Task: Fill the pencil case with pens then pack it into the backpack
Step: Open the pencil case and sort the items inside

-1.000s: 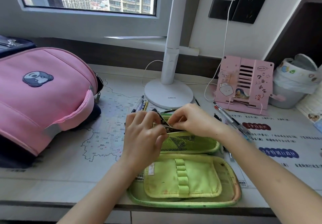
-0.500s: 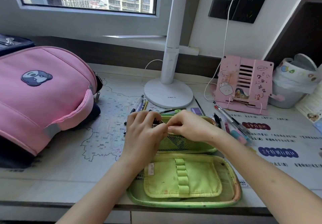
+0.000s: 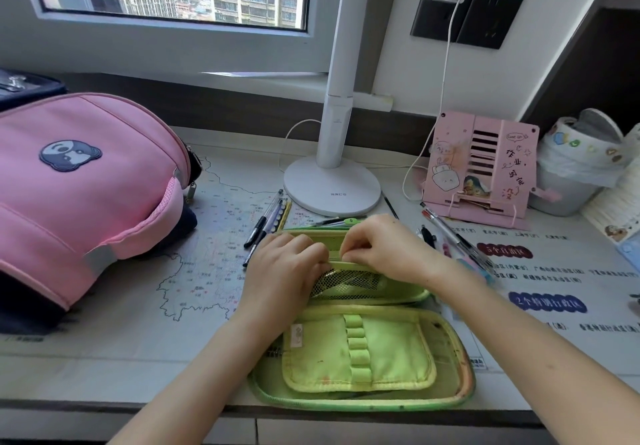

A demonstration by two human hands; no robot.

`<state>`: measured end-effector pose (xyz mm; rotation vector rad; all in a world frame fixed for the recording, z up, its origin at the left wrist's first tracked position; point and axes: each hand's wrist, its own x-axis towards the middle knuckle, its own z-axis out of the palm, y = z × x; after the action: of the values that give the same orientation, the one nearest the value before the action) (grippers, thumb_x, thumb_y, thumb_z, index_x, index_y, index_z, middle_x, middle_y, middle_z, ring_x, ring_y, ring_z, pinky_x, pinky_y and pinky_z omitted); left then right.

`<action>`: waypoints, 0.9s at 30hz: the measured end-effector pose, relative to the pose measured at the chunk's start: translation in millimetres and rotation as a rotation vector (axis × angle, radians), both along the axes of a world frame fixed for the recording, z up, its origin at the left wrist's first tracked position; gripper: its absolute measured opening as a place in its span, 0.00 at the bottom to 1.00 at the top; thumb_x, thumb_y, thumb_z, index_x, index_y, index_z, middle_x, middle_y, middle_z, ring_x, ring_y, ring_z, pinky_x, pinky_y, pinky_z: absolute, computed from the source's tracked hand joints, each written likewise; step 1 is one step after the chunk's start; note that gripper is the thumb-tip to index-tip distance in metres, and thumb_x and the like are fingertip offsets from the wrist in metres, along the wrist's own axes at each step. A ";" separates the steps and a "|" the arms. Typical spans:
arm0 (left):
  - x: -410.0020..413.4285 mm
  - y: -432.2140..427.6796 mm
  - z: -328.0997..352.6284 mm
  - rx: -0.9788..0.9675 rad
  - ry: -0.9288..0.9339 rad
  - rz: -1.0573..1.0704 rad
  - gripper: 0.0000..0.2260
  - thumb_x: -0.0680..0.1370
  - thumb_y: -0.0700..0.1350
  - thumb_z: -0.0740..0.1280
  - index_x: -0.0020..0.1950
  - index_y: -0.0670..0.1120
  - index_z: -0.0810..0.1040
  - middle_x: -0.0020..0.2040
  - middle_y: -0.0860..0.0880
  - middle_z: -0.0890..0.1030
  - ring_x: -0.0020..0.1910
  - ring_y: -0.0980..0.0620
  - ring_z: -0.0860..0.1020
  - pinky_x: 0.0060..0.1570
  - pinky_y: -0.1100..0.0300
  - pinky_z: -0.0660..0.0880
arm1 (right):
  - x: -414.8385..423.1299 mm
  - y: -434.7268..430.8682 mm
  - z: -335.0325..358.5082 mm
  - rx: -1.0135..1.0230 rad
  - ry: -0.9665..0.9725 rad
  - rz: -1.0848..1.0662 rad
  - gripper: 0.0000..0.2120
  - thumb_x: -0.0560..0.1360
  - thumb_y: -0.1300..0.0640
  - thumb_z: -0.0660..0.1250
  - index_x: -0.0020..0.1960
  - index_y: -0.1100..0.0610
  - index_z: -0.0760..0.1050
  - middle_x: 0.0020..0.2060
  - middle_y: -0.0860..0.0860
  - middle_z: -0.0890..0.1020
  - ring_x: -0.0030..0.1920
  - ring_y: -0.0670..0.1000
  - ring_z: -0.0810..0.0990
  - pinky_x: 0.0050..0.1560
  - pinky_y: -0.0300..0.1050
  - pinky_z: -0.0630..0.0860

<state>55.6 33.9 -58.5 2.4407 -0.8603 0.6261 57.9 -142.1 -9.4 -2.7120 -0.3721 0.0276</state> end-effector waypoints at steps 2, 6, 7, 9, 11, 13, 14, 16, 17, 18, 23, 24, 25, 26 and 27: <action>0.2 0.3 0.1 -0.016 0.019 -0.008 0.04 0.72 0.43 0.70 0.38 0.46 0.78 0.33 0.50 0.80 0.33 0.45 0.77 0.38 0.55 0.72 | -3.3 3.1 -4.6 0.086 -0.030 -0.038 0.03 0.71 0.58 0.71 0.43 0.55 0.83 0.36 0.46 0.83 0.34 0.37 0.75 0.34 0.26 0.67; -1.2 0.5 0.6 -0.027 0.049 -0.026 0.05 0.71 0.46 0.67 0.37 0.47 0.79 0.30 0.51 0.80 0.30 0.47 0.77 0.34 0.55 0.72 | -10.5 14.8 -6.7 -0.007 -0.011 0.015 0.07 0.75 0.57 0.65 0.46 0.53 0.82 0.38 0.46 0.82 0.38 0.44 0.76 0.39 0.37 0.69; -1.8 0.4 0.5 -0.029 0.050 -0.025 0.05 0.71 0.47 0.67 0.37 0.48 0.78 0.29 0.52 0.80 0.29 0.47 0.77 0.33 0.56 0.71 | -11.4 14.1 -3.2 -0.094 0.040 0.049 0.08 0.76 0.55 0.62 0.48 0.52 0.81 0.41 0.46 0.83 0.41 0.46 0.77 0.41 0.41 0.71; -2.2 0.0 0.1 -0.046 0.055 -0.005 0.05 0.71 0.46 0.70 0.36 0.48 0.77 0.27 0.52 0.80 0.27 0.48 0.77 0.31 0.59 0.68 | -12.5 6.5 6.1 -0.161 0.189 0.080 0.11 0.78 0.54 0.58 0.51 0.51 0.79 0.46 0.45 0.83 0.46 0.47 0.78 0.47 0.45 0.75; -1.1 -1.1 0.0 -0.063 0.055 0.043 0.07 0.69 0.44 0.74 0.35 0.47 0.76 0.25 0.52 0.78 0.24 0.49 0.75 0.30 0.62 0.63 | -10.4 -4.0 14.9 -0.059 0.241 0.056 0.10 0.79 0.55 0.58 0.51 0.50 0.79 0.43 0.42 0.82 0.46 0.44 0.80 0.48 0.42 0.76; 0.2 -2.2 -0.7 -0.082 0.056 0.057 0.08 0.68 0.43 0.75 0.35 0.46 0.76 0.26 0.53 0.78 0.25 0.49 0.75 0.33 0.62 0.63 | 1.7 -12.4 19.5 0.106 0.077 -0.038 0.09 0.77 0.58 0.61 0.47 0.51 0.80 0.38 0.44 0.83 0.42 0.43 0.82 0.48 0.43 0.78; 0.7 -2.3 -1.0 -0.095 0.066 0.045 0.07 0.68 0.43 0.74 0.35 0.46 0.77 0.28 0.53 0.80 0.28 0.49 0.77 0.35 0.62 0.66 | 13.2 -15.9 19.0 0.119 -0.057 -0.099 0.08 0.76 0.59 0.63 0.46 0.53 0.81 0.37 0.45 0.84 0.42 0.45 0.82 0.48 0.46 0.78; 1.4 -0.6 -0.9 -0.133 0.089 0.031 0.05 0.69 0.45 0.73 0.37 0.47 0.78 0.33 0.53 0.81 0.34 0.50 0.78 0.39 0.59 0.70 | 40.1 -19.0 14.4 0.000 -0.187 -0.191 0.07 0.74 0.57 0.65 0.48 0.53 0.81 0.42 0.48 0.84 0.45 0.49 0.81 0.50 0.46 0.77; 1.8 1.1 -0.8 -0.164 0.105 0.036 0.05 0.69 0.46 0.73 0.37 0.47 0.78 0.34 0.53 0.81 0.35 0.51 0.78 0.39 0.58 0.71 | 53.2 -18.4 10.6 -0.084 -0.159 -0.203 0.07 0.74 0.56 0.66 0.50 0.52 0.81 0.45 0.49 0.84 0.47 0.50 0.80 0.50 0.46 0.76; 2.2 3.1 -0.9 -0.201 0.125 0.048 0.05 0.69 0.46 0.73 0.37 0.48 0.78 0.34 0.54 0.81 0.36 0.52 0.77 0.39 0.58 0.71 | 65.2 -17.0 5.8 -0.166 -0.091 -0.189 0.08 0.73 0.55 0.67 0.53 0.51 0.80 0.47 0.49 0.83 0.49 0.51 0.79 0.50 0.46 0.76; 5.4 9.6 -4.3 -0.229 0.185 0.100 0.05 0.67 0.47 0.74 0.37 0.50 0.79 0.36 0.56 0.81 0.38 0.54 0.76 0.42 0.59 0.69 | 101.3 -9.1 -16.0 -0.379 0.107 -0.058 0.08 0.70 0.54 0.71 0.50 0.52 0.79 0.51 0.51 0.81 0.52 0.53 0.77 0.45 0.43 0.72; 6.4 9.9 -4.7 -0.228 0.191 0.103 0.05 0.67 0.47 0.74 0.37 0.50 0.79 0.36 0.56 0.81 0.38 0.54 0.76 0.42 0.58 0.69 | 104.0 -9.8 -16.5 -0.390 0.114 -0.051 0.07 0.70 0.54 0.71 0.48 0.52 0.79 0.50 0.51 0.81 0.51 0.53 0.77 0.44 0.43 0.71; 7.6 10.3 -5.0 -0.227 0.194 0.103 0.04 0.67 0.47 0.74 0.37 0.50 0.80 0.37 0.56 0.81 0.39 0.54 0.75 0.43 0.58 0.69 | 105.9 -10.7 -16.8 -0.402 0.121 -0.042 0.07 0.70 0.54 0.71 0.48 0.52 0.79 0.49 0.51 0.82 0.49 0.53 0.77 0.43 0.42 0.71; 8.5 10.2 -5.1 -0.223 0.196 0.100 0.04 0.67 0.47 0.74 0.37 0.50 0.80 0.36 0.56 0.81 0.39 0.54 0.75 0.43 0.59 0.68 | 106.0 -12.3 -16.7 -0.417 0.133 -0.030 0.06 0.71 0.54 0.71 0.47 0.52 0.79 0.48 0.51 0.82 0.46 0.52 0.76 0.43 0.42 0.71; 9.2 10.3 -5.0 -0.217 0.198 0.096 0.05 0.67 0.47 0.74 0.37 0.50 0.79 0.36 0.57 0.81 0.38 0.55 0.74 0.42 0.59 0.68 | 106.8 -14.3 -17.0 -0.425 0.146 -0.017 0.05 0.71 0.54 0.71 0.47 0.52 0.78 0.47 0.51 0.82 0.45 0.52 0.75 0.44 0.43 0.72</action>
<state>64.8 44.2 -63.5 2.3096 -0.5680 0.4740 164.7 -156.4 -26.4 -3.1048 -0.3295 0.3333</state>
